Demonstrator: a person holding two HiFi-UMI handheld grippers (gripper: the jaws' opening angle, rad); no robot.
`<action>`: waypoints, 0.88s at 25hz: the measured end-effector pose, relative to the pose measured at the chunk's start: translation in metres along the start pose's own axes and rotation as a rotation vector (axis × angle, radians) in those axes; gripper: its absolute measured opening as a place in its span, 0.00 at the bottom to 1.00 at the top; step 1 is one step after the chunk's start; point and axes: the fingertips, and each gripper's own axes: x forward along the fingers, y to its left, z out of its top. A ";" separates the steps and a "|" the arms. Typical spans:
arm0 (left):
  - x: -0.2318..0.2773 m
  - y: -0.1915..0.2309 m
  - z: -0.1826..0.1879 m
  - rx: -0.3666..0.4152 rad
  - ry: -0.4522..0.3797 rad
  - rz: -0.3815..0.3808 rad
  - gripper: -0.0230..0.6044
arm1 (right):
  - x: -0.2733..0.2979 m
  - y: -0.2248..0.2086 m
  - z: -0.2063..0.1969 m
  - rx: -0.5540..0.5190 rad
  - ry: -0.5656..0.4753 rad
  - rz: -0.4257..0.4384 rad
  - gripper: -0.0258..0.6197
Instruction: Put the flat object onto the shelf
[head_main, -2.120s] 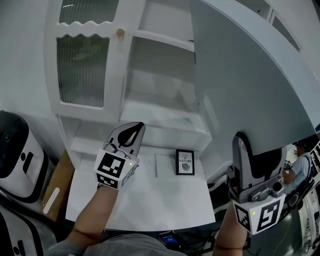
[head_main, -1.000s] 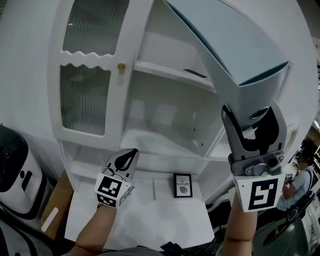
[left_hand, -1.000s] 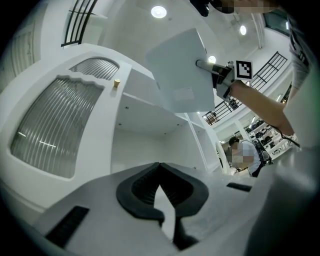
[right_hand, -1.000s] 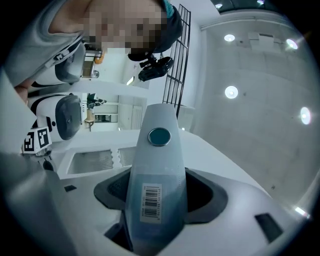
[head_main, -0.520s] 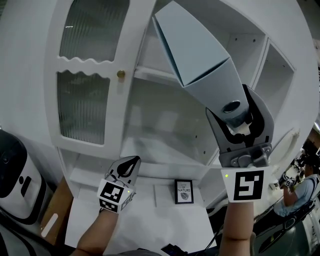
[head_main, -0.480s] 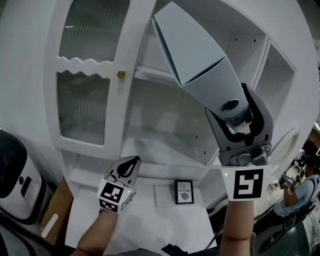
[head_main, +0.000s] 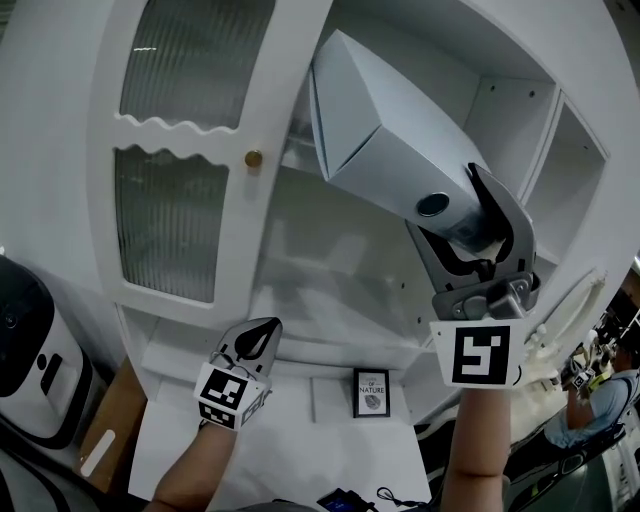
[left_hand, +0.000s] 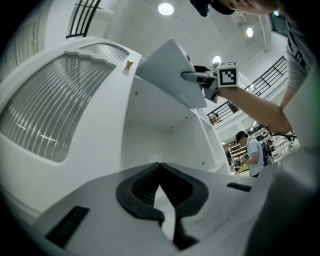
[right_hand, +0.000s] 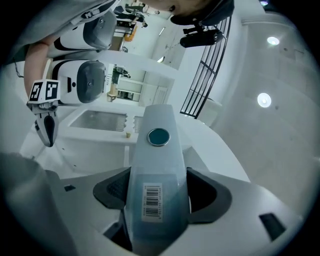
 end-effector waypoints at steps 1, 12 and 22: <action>0.000 0.002 -0.001 -0.001 0.001 0.002 0.05 | 0.005 0.003 -0.002 -0.023 0.006 0.014 0.53; 0.010 -0.004 -0.004 -0.006 0.001 -0.031 0.05 | 0.046 0.029 -0.026 -0.159 0.028 0.171 0.53; 0.014 -0.008 -0.005 -0.013 -0.002 -0.038 0.05 | 0.064 0.031 -0.047 -0.134 0.044 0.216 0.53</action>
